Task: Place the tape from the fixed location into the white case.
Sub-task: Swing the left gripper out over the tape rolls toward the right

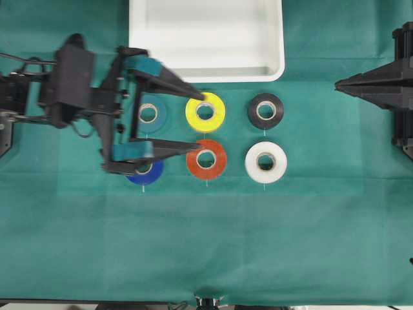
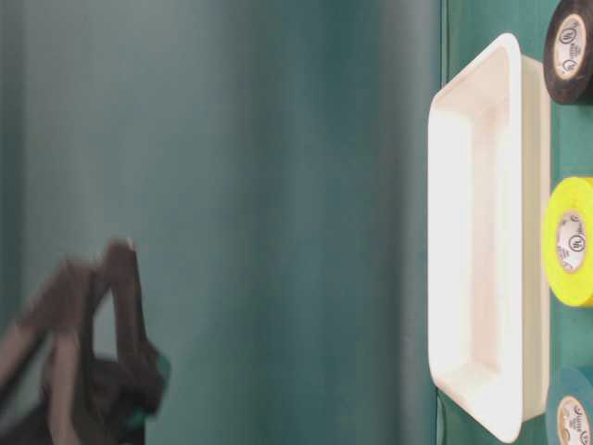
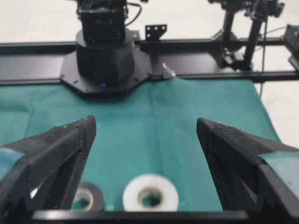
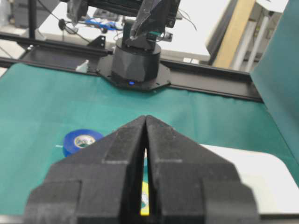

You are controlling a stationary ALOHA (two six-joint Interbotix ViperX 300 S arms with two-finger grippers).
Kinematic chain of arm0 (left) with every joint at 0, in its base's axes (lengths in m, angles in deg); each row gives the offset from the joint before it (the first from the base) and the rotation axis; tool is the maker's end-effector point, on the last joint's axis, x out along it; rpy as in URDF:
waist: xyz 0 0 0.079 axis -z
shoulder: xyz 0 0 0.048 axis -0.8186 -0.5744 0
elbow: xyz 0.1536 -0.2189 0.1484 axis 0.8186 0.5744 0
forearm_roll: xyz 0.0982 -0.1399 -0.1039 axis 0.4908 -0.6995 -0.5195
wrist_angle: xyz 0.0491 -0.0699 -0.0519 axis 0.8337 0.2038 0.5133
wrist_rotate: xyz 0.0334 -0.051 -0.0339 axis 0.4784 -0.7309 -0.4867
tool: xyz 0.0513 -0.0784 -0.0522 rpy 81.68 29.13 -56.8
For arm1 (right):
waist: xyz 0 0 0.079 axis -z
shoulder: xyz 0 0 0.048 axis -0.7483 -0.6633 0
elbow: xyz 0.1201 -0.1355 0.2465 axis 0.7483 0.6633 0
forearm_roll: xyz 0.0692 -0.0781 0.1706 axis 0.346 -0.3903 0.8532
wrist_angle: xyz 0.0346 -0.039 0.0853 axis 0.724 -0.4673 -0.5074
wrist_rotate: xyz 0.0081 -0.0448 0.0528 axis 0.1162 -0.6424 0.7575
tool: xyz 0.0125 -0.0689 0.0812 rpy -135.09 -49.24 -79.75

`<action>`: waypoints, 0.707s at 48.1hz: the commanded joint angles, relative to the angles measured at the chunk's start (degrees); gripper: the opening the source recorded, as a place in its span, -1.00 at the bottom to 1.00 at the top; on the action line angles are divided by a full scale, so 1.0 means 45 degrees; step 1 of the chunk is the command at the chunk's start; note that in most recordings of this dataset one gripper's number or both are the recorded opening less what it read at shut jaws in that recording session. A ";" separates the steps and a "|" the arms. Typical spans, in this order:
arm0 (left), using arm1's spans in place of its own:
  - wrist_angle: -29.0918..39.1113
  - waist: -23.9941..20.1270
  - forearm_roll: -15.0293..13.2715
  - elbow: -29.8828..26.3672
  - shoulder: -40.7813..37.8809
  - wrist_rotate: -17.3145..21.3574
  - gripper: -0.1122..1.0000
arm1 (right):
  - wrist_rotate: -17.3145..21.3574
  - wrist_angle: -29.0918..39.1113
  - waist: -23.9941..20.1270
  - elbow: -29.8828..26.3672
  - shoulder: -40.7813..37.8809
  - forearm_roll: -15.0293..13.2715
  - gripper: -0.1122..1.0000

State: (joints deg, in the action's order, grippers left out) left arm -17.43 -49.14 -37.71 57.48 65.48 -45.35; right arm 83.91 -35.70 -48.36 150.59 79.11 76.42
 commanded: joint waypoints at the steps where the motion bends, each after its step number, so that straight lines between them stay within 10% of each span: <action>1: 0.0020 0.0039 0.0000 -0.0938 -0.0391 0.0020 0.99 | 0.0000 -0.0078 0.0020 -0.0391 -0.0098 -0.0020 -0.80; 34: 0.1172 0.0078 0.0059 -0.5293 -0.3770 0.0039 0.99 | 0.0000 -0.0117 0.0020 -0.0371 -0.0176 -0.0020 -0.80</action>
State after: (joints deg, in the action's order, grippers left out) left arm -11.98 -48.88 -37.62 36.39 48.61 -45.17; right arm 83.91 -35.79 -48.36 150.59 78.67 76.42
